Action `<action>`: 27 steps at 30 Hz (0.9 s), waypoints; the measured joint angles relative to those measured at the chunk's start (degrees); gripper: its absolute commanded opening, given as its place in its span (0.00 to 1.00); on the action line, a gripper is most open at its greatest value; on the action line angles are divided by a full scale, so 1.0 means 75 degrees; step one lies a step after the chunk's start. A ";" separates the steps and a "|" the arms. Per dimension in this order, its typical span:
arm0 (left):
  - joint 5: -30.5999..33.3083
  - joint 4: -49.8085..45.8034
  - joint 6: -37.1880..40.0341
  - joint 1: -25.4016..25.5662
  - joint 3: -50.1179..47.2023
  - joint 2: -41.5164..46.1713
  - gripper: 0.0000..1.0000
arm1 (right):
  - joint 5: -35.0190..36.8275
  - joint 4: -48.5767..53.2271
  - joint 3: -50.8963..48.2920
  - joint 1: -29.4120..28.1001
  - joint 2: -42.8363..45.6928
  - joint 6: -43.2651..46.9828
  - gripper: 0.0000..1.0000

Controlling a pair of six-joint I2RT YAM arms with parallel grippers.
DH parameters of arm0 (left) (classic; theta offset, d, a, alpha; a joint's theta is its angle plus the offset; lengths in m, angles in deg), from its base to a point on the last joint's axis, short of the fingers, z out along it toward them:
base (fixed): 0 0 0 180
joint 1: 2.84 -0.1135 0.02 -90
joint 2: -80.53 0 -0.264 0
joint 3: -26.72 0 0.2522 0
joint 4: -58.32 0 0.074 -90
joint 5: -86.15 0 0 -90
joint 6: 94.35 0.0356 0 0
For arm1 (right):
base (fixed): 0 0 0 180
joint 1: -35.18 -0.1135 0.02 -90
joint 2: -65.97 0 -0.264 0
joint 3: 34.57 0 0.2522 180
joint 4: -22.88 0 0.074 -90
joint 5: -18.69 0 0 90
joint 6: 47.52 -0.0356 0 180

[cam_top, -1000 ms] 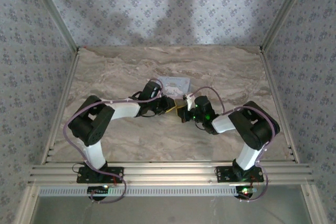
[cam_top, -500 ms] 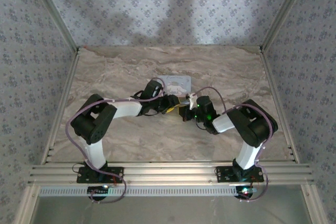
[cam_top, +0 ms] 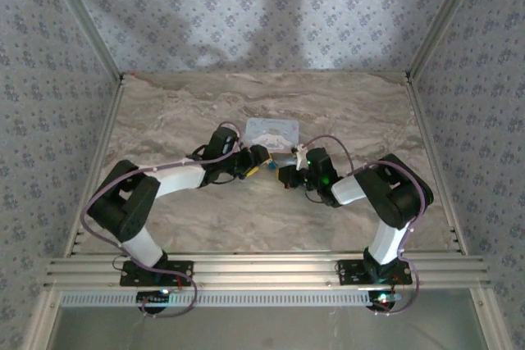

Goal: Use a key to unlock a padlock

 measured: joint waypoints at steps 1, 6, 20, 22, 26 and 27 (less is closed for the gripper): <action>0.0009 0.0090 -0.0038 -0.0023 -0.0108 0.0050 0.68 | -0.0044 0.0009 0.0015 0.0000 0.0000 -0.0152 0.00; 0.0070 0.0510 -0.0315 -0.0035 -0.0478 0.0085 0.65 | -0.0280 0.0070 0.0099 -0.0009 0.0000 -0.1005 0.00; 0.0093 0.1212 -0.0775 -0.0035 -0.0664 -0.0134 0.57 | -0.0533 0.0265 0.0335 -0.0175 0.0003 -0.2250 0.00; 0.0093 0.1262 -0.0825 -0.0032 -0.0664 -0.0134 0.55 | -0.0548 0.0286 0.0335 -0.0189 0.0003 -0.2328 0.00; 0.0093 0.1396 -0.0880 -0.0017 -0.0662 -0.0268 0.54 | -0.0551 0.0303 0.0341 -0.0189 0.0026 -0.2492 0.00; 0.0093 0.1443 -0.0895 -0.0009 -0.0662 -0.0341 0.53 | -0.0557 0.0312 0.0347 -0.0189 0.0038 -0.2544 0.00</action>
